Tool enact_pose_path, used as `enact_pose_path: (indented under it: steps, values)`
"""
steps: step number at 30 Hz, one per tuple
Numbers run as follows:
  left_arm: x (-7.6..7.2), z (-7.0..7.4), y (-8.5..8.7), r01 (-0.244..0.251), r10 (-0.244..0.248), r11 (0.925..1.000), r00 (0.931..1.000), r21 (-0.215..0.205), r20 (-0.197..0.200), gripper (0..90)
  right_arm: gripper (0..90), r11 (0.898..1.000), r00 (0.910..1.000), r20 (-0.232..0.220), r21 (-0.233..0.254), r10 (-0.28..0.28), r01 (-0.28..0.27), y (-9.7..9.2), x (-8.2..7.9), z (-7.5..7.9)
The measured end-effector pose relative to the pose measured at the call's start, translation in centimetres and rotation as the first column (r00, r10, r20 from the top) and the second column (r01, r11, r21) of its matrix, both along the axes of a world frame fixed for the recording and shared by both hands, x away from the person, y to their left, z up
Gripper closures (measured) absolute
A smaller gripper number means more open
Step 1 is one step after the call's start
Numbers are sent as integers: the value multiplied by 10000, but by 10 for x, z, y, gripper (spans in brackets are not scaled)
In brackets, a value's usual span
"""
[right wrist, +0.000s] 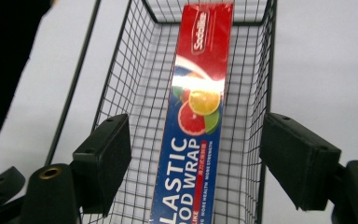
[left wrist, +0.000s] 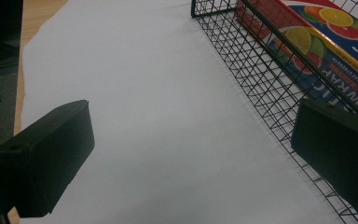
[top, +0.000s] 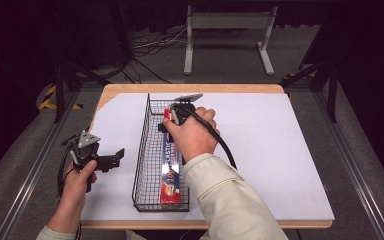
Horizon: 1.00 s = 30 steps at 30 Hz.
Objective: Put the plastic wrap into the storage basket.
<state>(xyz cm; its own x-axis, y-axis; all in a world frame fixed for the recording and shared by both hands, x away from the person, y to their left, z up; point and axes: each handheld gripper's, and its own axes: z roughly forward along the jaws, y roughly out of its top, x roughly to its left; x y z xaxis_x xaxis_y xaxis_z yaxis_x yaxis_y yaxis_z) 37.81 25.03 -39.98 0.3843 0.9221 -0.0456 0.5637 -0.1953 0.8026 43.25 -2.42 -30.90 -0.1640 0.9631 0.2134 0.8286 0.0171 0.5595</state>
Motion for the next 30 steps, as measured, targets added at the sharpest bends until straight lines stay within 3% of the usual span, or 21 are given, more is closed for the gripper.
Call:
enact_pose_path:
  steps: [11, 22, 30]
  values:
    - [1, -2, 3, -43, 43, 10000, 9999, 4, -146, 1, 227, 9974, 9957, 591, 72, 716, -721, -30, -8, 22]
    - [1, -2, 4, -42, 42, 10000, 9999, -12, -161, 1, 215, 9985, 9962, 710, 171, 503, -516, -71, -7, 31]
    - [2, -2, 10, -59, 53, 9997, 9996, -234, -267, 1, 192, 9951, 9891, 1095, -61, 984, -983, -100, -4, 37]
